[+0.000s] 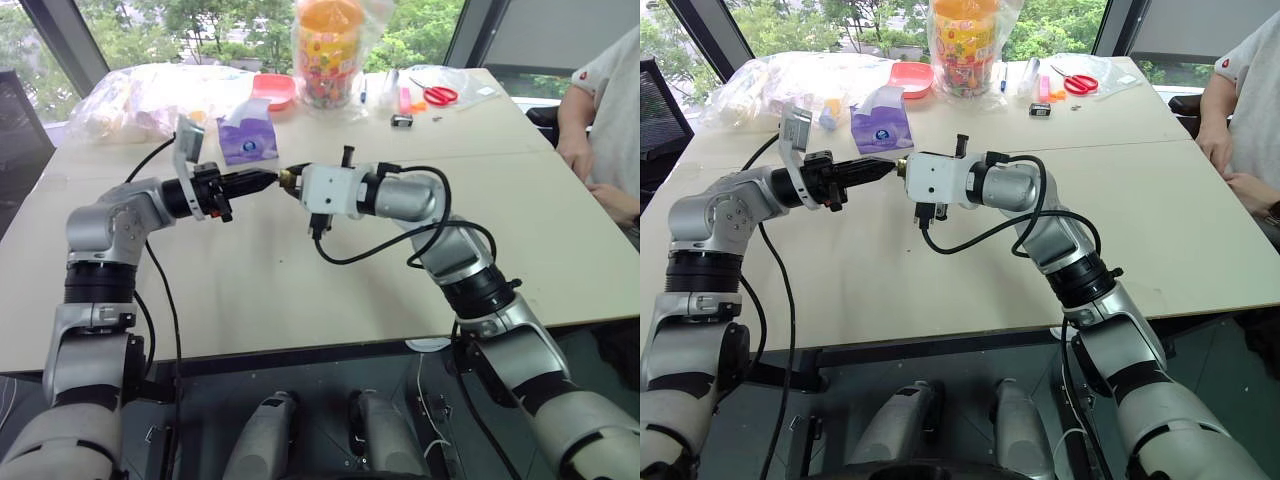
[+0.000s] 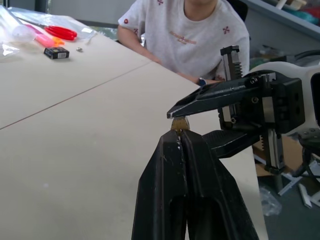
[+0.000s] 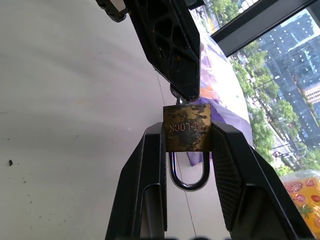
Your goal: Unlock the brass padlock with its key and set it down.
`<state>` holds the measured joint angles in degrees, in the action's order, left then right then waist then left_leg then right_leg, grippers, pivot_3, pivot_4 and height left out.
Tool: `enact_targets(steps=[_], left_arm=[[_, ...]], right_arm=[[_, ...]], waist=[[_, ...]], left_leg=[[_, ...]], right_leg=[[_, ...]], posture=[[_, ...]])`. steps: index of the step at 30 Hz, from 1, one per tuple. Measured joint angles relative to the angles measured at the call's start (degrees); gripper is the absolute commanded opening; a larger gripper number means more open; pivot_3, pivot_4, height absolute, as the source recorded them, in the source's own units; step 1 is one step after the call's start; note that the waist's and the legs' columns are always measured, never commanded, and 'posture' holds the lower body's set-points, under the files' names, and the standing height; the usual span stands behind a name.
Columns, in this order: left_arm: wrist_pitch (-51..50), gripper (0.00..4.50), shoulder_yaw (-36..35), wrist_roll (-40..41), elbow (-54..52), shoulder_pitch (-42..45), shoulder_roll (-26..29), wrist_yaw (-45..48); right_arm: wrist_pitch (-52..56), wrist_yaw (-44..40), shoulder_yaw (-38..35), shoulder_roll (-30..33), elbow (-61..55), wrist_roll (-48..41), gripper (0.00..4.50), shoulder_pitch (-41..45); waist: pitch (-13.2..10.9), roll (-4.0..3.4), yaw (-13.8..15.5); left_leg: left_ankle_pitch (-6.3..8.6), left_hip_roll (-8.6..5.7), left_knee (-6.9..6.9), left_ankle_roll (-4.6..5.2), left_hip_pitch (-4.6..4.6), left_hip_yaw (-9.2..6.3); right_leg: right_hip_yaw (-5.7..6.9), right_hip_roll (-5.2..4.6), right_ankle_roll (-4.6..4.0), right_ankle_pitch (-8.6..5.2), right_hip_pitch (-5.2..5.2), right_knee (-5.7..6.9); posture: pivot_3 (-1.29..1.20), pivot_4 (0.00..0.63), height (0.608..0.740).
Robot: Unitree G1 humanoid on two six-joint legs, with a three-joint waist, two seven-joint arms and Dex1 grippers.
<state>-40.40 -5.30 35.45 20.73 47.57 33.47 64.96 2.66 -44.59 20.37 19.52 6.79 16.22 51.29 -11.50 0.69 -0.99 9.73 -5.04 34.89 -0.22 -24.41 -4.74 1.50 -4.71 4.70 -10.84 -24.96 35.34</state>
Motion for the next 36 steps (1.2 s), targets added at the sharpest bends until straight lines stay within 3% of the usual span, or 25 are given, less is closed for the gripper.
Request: enact_targets(steps=[8,17,23,27,28,30,33,36], left_arm=[[6.75,0.06,2.29,-5.12,-0.62,-0.34,0.77,1.73],[39.42,0.06,8.7,-21.52,-0.1,-1.75,0.18,0.43],[53.29,0.06,10.28,-27.21,4.02,-1.23,0.34,0.19],[33.04,0.06,9.18,-19.81,2.65,0.56,-0.47,2.2],[26.71,0.63,8.24,-16.93,2.74,0.98,-0.49,2.79],[15.33,1.32,6.0,-12.17,3.31,2.0,0.18,3.63],[4.68,1.32,3.56,-7.87,3.43,3.73,0.96,3.5],[2.08,1.32,2.27,-6.78,3.44,5.4,1.0,3.1]], right_arm=[[0.9,-0.3,0.19,-0.3,0.13,-0.08,0.7,-0.17],[3.26,-1.38,-0.14,0.19,0.98,-0.34,0.7,-0.24],[3.33,-2.37,-0.14,0.5,1.31,-0.6,0.7,-0.24],[3.24,-1.98,-0.12,0.64,1.97,-0.55,0.7,-0.17],[3.04,-1.97,-0.11,0.67,1.97,-0.53,0.7,-0.15],[1.86,-1.63,-0.04,0.34,1.81,-0.52,0.7,0.3],[0.52,-1.04,-0.05,0.58,1.08,-0.1,0.7,1.2],[-0.16,-0.79,0.03,0.54,1.02,0.14,0.7,1.23]], waist=[[0.0,0.0,0.09],[0.0,0.0,0.26],[0.0,0.0,0.21],[0.0,0.0,0.13],[0.0,0.0,-0.04],[-0.01,0.0,-0.27],[-0.01,0.0,-0.35],[-0.01,0.0,-0.17]], left_leg=[[0.0,0.0,0.0,0.0,0.0,0.0],[0.01,0.0,-0.07,-0.01,-0.01,0.03],[0.0,0.0,-0.09,0.01,-0.02,0.04],[0.01,0.0,0.01,0.06,-0.04,0.01],[0.02,0.0,0.02,0.06,-0.04,0.0],[0.01,0.01,0.02,0.07,-0.04,-0.01],[0.01,0.01,0.02,0.07,-0.04,-0.05],[0.01,0.0,0.04,0.06,-0.03,-0.03]], right_leg=[[0.0,-0.01,-0.01,0.0,0.01,-0.01],[-0.01,-0.05,-0.03,0.0,-0.03,-0.07],[0.0,-0.03,0.05,0.05,-0.04,-0.08],[0.06,0.01,0.18,0.08,0.03,-0.07],[0.07,0.03,0.21,0.07,0.03,-0.06],[0.09,0.04,0.41,-0.05,0.02,-0.03],[0.1,0.04,0.41,-0.05,0.01,-0.01],[0.08,0.02,0.22,0.07,0.04,-0.02]], posture=[[0.0,0.15,0.74],[0.0,0.15,0.74],[0.0,0.15,0.74],[0.0,0.15,0.74],[0.0,0.15,0.74],[0.0,0.15,0.74],[0.0,0.15,0.74],[0.0,0.15,0.74]])
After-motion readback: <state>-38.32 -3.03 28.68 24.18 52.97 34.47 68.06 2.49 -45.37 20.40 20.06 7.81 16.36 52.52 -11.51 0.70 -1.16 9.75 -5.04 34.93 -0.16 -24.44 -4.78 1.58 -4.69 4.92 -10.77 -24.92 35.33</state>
